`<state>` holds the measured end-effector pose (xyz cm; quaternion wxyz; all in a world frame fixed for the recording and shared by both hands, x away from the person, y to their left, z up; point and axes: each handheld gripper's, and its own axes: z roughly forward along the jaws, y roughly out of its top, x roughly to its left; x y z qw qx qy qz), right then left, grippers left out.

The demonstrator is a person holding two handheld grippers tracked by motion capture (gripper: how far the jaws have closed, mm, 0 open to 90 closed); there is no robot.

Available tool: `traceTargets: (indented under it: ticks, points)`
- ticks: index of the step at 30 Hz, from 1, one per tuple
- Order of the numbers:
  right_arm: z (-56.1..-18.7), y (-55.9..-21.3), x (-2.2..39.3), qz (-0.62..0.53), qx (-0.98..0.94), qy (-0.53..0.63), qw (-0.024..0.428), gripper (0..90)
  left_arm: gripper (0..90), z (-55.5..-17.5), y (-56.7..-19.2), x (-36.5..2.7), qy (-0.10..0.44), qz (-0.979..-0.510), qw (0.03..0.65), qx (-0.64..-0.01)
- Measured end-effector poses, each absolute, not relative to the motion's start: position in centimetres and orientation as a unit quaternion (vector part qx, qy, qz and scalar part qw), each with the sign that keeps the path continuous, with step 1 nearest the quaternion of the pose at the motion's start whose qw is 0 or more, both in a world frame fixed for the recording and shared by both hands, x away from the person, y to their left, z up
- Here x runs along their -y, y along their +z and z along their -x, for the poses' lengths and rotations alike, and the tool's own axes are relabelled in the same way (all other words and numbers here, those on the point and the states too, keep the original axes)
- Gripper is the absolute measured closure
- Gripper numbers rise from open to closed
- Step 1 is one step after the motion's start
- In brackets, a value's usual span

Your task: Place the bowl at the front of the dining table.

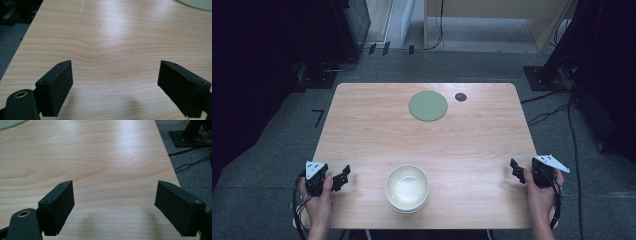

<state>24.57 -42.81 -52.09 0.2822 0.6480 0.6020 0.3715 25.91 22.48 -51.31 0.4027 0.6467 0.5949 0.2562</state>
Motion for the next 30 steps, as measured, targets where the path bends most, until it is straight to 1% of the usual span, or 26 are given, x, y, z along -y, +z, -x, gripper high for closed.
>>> traceTargets:
  ticks: [5,11,17,20,30]
  points:
    - [-24.5,-51.8,42.6,-0.646,-0.598,0.382,0.282,16.2,12.6,-25.8,-50.9,-22.4,0.253,-0.641,0.416,-0.593]
    - [-24.3,-50.8,41.9,-0.639,-0.591,0.405,0.280,16.2,12.6,-25.5,-49.5,-21.8,0.250,-0.632,0.446,-0.583]
    - [-24.4,-49.8,40.2,-0.617,-0.604,0.413,0.288,16.1,12.6,-25.1,-48.0,-20.9,0.246,-0.629,0.475,-0.565]
    - [-24.4,-49.4,39.4,-0.610,-0.608,0.424,0.280,15.9,12.6,-24.9,-47.5,-20.3,0.246,-0.631,0.482,-0.556]
    - [-24.2,-47.9,36.9,-0.583,-0.621,0.441,0.283,15.4,12.6,-24.2,-46.0,-18.4,0.236,-0.641,0.504,-0.528]
